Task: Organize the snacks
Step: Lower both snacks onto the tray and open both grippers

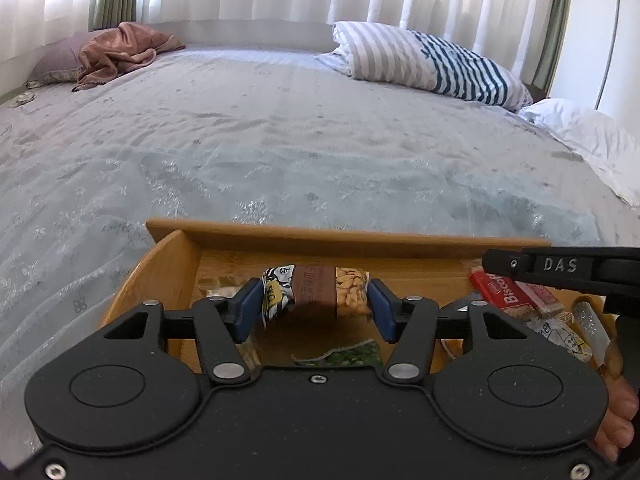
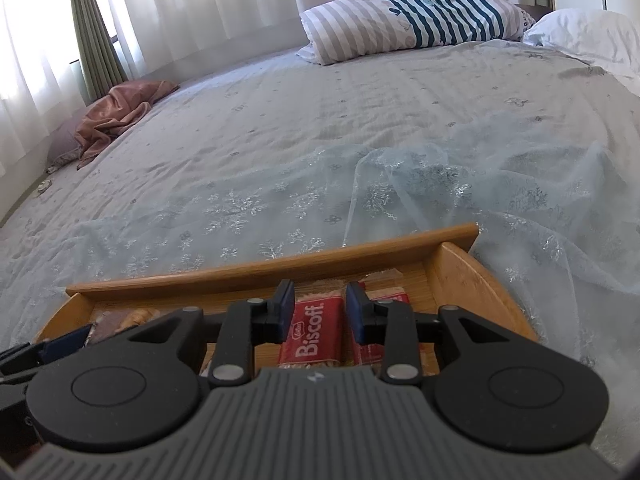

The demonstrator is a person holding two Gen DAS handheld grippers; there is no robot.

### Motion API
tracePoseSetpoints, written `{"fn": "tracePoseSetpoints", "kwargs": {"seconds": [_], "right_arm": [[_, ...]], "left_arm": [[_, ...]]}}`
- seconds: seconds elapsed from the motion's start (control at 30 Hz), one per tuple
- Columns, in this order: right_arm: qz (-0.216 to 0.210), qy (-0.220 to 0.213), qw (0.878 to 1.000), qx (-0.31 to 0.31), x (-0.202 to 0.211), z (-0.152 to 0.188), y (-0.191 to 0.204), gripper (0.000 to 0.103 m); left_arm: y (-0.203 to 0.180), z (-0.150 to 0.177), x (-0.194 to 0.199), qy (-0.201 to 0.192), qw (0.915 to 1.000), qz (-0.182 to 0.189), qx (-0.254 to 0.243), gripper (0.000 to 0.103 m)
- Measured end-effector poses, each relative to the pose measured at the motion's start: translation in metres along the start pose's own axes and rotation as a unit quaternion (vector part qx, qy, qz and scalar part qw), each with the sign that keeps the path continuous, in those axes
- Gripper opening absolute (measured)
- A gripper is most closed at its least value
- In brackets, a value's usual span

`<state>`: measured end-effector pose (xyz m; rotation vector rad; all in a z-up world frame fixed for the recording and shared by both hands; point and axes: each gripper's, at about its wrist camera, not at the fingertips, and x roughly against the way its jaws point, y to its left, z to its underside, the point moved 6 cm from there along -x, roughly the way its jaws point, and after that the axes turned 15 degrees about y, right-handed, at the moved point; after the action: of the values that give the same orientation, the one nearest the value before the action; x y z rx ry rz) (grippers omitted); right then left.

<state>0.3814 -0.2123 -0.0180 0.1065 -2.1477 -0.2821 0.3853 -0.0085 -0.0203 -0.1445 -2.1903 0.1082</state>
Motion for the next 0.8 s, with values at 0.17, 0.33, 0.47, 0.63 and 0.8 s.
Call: {"fn": "tracePoseSetpoints", "kwargs": {"seconds": [0.17, 0.33, 0.47, 0.63, 0.8], "right_arm": [[-0.007, -0.006, 1.0, 0.005, 0.008, 0.003, -0.001, 0.054], [-0.015, -0.024, 0.999, 0.023, 0.025, 0.013, 0.0, 0.067], [-0.018, -0.035, 0.999, 0.034, 0.042, 0.021, 0.0, 0.07], [-0.012, -0.06, 0.996, 0.062, 0.07, 0.036, 0.0, 0.073], [-0.025, -0.075, 0.993, 0.084, 0.099, 0.06, -0.001, 0.079]], "left_arm": [[0.002, 0.004, 0.009, -0.001, 1.0, 0.004, 0.001, 0.065], [0.005, 0.013, 0.036, -0.019, 0.9997, 0.012, -0.007, 0.082], [0.009, 0.025, 0.057, -0.027, 0.9995, 0.009, -0.009, 0.087], [0.009, 0.045, 0.084, -0.037, 0.9989, 0.018, -0.021, 0.09], [0.005, 0.068, 0.112, -0.049, 0.9978, 0.023, -0.039, 0.092]]}}
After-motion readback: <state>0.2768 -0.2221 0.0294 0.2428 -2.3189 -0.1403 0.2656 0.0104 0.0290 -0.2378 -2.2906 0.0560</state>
